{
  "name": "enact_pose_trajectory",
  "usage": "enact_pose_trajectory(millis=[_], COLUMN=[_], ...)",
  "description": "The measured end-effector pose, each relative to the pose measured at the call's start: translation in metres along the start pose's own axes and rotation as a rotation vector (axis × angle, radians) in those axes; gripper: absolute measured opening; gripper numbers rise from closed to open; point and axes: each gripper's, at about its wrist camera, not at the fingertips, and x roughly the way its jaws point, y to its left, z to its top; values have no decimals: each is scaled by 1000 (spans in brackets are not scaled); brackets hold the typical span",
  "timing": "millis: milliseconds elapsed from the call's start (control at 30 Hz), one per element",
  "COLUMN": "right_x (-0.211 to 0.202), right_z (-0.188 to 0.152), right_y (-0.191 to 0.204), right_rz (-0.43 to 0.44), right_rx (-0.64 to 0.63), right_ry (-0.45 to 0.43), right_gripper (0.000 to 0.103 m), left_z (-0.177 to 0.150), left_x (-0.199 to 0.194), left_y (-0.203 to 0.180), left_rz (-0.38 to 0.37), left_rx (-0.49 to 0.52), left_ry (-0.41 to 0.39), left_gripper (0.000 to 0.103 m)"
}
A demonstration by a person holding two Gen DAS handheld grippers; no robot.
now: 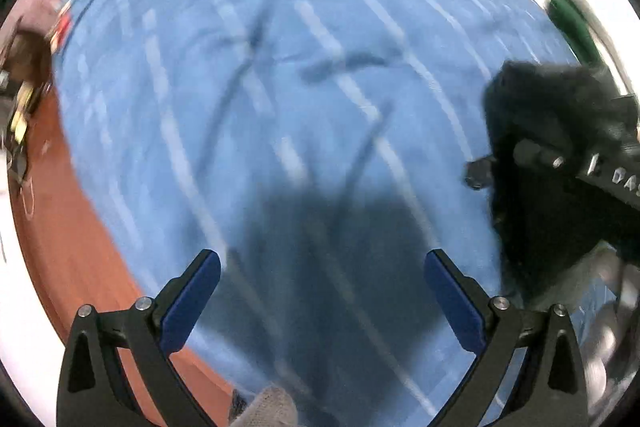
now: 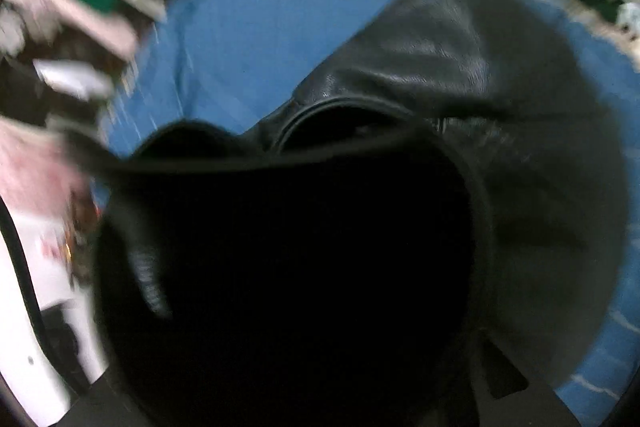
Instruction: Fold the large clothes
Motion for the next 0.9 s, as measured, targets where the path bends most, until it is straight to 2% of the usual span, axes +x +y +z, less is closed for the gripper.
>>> enact_pose_trajectory(millis=[33,67,100,167,267,300,367,433,467,500,533,633,667,733,833,900], right_x=[9,8,-1,-22,-82,-99,-116,-122,-122,-110,-94,-56,-31,-2,14,17], right_z=[-1,-4,-7,-10,-20,-18,-9,8,10,25,38,65,74,84,97,103], right_y=[5,10,14,19,6,-9,-33,-64,-75,-88,-98,-114,-115,-116,-108,-103], right_rz=[-9,-2,30,102,209,209,172,84,66,42,37,12,-22,-71,-140,-135], right_rx=[-19,-46,-69,-96,-91,-59,-1,50,61,81,101,136,139,155,149,154], right_ry=[38,57,54,66,23,-10,-55,-72,-74,-50,-19,64,116,158,183,198], right_gripper=[36,45,63,74,74,74,74,69,56,44,40,38,38,38,38,39], left_z=[-2,-5,-7,-10,-12,-7,-3,6,10,15,21,33,35,32,25,16], left_x=[-3,-8,-13,-21,-38,-45,-54,-49,-45,-42,-35,-15,-8,-3,0,-3], left_y=[5,9,12,18,16,18,10,-11,-20,-26,-31,-52,-58,-65,-59,-50], left_rz=[2,3,3,-12,-52,-61,-76,-80,-79,-87,-98,-105,-100,-91,-77,-79], left_rx=[-12,-24,-35,-55,-90,-95,-92,-68,-55,-50,-47,-20,-9,-5,-25,-56], left_ry=[-7,-21,-32,-54,-93,-107,-141,-161,-164,-163,-159,-132,-123,-109,-79,-61], left_gripper=[103,103,103,103,103,103,103,103,103,103,103,103,103,103,103,103])
